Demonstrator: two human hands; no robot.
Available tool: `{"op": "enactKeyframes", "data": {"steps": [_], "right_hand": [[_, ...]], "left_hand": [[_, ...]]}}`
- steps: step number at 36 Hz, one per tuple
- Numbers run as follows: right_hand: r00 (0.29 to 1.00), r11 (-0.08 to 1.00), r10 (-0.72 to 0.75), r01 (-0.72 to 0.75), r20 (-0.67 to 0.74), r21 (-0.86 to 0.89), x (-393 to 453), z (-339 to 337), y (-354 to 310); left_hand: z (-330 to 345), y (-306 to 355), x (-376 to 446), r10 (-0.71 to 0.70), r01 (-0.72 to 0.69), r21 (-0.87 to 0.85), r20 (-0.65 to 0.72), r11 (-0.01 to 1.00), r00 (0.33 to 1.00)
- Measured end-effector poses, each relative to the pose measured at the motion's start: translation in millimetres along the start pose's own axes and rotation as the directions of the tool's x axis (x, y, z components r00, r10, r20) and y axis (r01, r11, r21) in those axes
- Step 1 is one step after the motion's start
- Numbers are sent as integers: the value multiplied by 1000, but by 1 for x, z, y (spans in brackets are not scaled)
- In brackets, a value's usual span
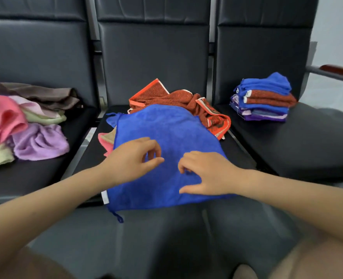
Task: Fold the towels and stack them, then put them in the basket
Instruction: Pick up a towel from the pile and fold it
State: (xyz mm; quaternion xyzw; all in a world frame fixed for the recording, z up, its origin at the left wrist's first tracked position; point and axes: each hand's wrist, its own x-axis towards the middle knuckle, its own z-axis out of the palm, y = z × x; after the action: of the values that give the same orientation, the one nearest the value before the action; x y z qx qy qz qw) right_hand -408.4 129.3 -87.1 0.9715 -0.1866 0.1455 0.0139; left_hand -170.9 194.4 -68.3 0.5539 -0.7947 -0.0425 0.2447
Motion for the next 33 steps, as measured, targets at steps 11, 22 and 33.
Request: {"op": "enactKeyframes", "data": {"steps": [11, 22, 33], "right_hand": [[958, 917, -284, 256, -48, -306, -19, 39, 10], [994, 993, -104, 102, 39, 56, -7, 30, 11], [991, 983, -121, 113, 48, 144, -3, 32, 19]], "left_hand": [[35, -9, -30, 115, -139, 110, 201, 984, 973], [39, -11, -27, 131, -152, 111, 181, 982, 975], [41, -18, -25, 171, -193, 115, 180, 974, 969]]}}
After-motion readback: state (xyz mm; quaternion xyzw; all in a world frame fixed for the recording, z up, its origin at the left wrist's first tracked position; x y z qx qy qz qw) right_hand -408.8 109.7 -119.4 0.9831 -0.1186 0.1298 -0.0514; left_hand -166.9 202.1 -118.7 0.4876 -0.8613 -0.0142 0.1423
